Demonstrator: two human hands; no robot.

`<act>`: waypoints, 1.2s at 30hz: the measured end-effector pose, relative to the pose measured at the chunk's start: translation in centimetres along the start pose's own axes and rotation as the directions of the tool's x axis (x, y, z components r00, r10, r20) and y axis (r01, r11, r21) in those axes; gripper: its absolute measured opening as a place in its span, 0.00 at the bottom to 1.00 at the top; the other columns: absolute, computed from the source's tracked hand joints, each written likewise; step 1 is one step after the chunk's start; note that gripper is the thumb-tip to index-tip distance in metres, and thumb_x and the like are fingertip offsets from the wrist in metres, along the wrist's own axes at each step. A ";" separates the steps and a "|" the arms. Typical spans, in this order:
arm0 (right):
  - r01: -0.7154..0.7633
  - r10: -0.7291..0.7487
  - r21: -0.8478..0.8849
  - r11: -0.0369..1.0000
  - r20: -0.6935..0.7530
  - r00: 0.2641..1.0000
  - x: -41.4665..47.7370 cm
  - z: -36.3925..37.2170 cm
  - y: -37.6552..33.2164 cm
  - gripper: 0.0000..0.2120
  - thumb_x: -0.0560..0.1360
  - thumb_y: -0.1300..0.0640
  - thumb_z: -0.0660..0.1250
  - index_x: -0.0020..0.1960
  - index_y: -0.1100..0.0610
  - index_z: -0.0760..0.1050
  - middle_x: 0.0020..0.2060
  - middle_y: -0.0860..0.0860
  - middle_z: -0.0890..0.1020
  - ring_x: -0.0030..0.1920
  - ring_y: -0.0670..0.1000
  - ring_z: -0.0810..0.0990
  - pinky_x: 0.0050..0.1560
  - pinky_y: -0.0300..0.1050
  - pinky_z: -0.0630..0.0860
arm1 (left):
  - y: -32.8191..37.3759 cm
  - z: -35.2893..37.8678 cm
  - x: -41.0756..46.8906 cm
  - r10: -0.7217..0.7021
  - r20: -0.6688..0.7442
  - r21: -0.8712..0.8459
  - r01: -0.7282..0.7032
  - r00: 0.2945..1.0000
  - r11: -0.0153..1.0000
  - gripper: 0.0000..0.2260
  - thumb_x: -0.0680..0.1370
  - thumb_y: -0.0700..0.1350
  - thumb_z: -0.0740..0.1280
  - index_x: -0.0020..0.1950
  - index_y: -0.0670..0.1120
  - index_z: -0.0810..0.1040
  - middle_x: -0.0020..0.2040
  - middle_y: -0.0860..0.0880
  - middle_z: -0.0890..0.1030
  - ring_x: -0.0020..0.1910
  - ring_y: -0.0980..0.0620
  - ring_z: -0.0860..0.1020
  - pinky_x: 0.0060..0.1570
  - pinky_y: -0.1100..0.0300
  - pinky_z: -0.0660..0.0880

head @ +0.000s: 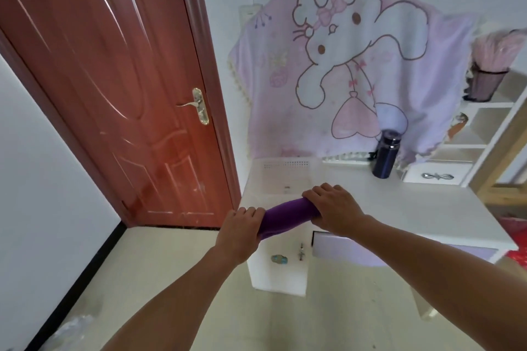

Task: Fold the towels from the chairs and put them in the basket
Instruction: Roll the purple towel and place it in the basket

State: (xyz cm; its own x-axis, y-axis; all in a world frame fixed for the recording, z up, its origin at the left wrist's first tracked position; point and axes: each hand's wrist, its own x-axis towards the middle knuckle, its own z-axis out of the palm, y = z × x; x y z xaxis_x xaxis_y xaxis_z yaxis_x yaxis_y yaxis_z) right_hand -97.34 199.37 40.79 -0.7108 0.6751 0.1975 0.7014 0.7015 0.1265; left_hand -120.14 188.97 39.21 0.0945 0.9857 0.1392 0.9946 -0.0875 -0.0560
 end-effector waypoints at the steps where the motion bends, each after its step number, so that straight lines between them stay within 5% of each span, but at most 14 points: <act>1: -0.017 0.018 0.031 0.999 -0.012 1.000 1.3 0.0 0.5 0.20 0.72 0.46 0.66 0.62 0.51 0.72 0.54 0.48 0.81 0.53 0.51 0.78 0.54 0.46 0.73 | -0.8 0.0 1.3 -0.001 -0.003 -0.028 0.001 1.000 1.000 0.16 0.78 0.50 0.63 0.64 0.49 0.68 0.57 0.51 0.78 0.54 0.50 0.76 0.55 0.56 0.70; 6: -0.129 0.116 0.234 0.964 0.071 0.991 9.1 2.3 3.8 0.20 0.69 0.44 0.69 0.59 0.48 0.73 0.52 0.45 0.81 0.52 0.49 0.77 0.52 0.43 0.71 | -4.7 2.2 9.0 -0.034 0.066 -0.188 0.046 0.997 0.981 0.16 0.76 0.48 0.65 0.63 0.48 0.70 0.54 0.51 0.78 0.51 0.50 0.77 0.53 0.56 0.76; 12: -0.313 0.196 0.581 0.751 0.256 0.947 18.2 6.7 8.0 0.19 0.62 0.51 0.72 0.51 0.44 0.73 0.43 0.40 0.79 0.44 0.44 0.76 0.40 0.39 0.71 | -7.5 7.0 16.3 -0.158 0.194 -0.402 0.225 0.968 0.888 0.17 0.74 0.45 0.67 0.63 0.46 0.71 0.55 0.49 0.76 0.52 0.49 0.77 0.53 0.53 0.77; 18: -0.452 0.192 0.773 0.445 0.411 0.891 27.3 12.6 11.5 0.12 0.67 0.60 0.71 0.50 0.53 0.77 0.42 0.48 0.81 0.43 0.48 0.80 0.39 0.39 0.76 | -9.1 11.2 22.4 -0.314 0.380 -0.637 0.492 0.870 0.593 0.16 0.70 0.40 0.69 0.56 0.44 0.72 0.48 0.47 0.79 0.46 0.48 0.79 0.48 0.53 0.79; 22: -0.579 0.152 0.754 0.309 0.562 0.813 32.6 16.8 12.4 0.09 0.71 0.62 0.69 0.50 0.55 0.77 0.44 0.51 0.80 0.45 0.50 0.79 0.38 0.40 0.74 | -9.9 14.5 24.9 -0.404 0.489 -0.659 0.631 0.773 0.410 0.16 0.70 0.43 0.71 0.55 0.46 0.73 0.46 0.51 0.79 0.43 0.53 0.77 0.37 0.70 0.73; 25: -0.670 0.141 0.694 0.264 0.659 0.739 35.5 19.8 12.1 0.10 0.72 0.62 0.69 0.53 0.56 0.77 0.46 0.53 0.80 0.47 0.53 0.79 0.41 0.47 0.80 | -10.4 16.7 25.9 -0.427 0.574 -0.630 0.710 0.699 0.315 0.18 0.71 0.46 0.72 0.58 0.46 0.72 0.46 0.54 0.77 0.43 0.55 0.76 0.37 0.70 0.71; 30: -0.721 0.167 0.623 0.302 0.710 0.684 37.4 23.7 11.1 0.10 0.73 0.64 0.68 0.54 0.60 0.79 0.48 0.58 0.81 0.50 0.58 0.81 0.46 0.54 0.81 | -10.6 18.4 26.5 -0.399 0.591 -0.585 0.713 0.701 0.387 0.22 0.74 0.49 0.69 0.64 0.47 0.67 0.55 0.51 0.79 0.49 0.53 0.78 0.47 0.64 0.76; 36: -0.717 0.139 0.555 0.422 0.741 0.656 39.2 26.4 10.1 0.06 0.71 0.65 0.68 0.47 0.65 0.81 0.43 0.61 0.82 0.46 0.60 0.81 0.46 0.56 0.80 | -11.1 18.6 26.1 -0.273 0.459 -0.357 0.457 0.845 0.815 0.18 0.79 0.48 0.61 0.69 0.49 0.65 0.64 0.48 0.70 0.59 0.50 0.72 0.59 0.58 0.72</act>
State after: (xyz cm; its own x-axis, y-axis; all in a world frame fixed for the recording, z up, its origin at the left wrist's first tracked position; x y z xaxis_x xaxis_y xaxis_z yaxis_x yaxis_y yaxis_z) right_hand -119.52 238.98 24.11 -0.4088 0.7099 -0.5736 0.7758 -0.0608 -0.6281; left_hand -129.50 218.39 25.03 -0.2115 0.9231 -0.3213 0.8689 0.3281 0.3706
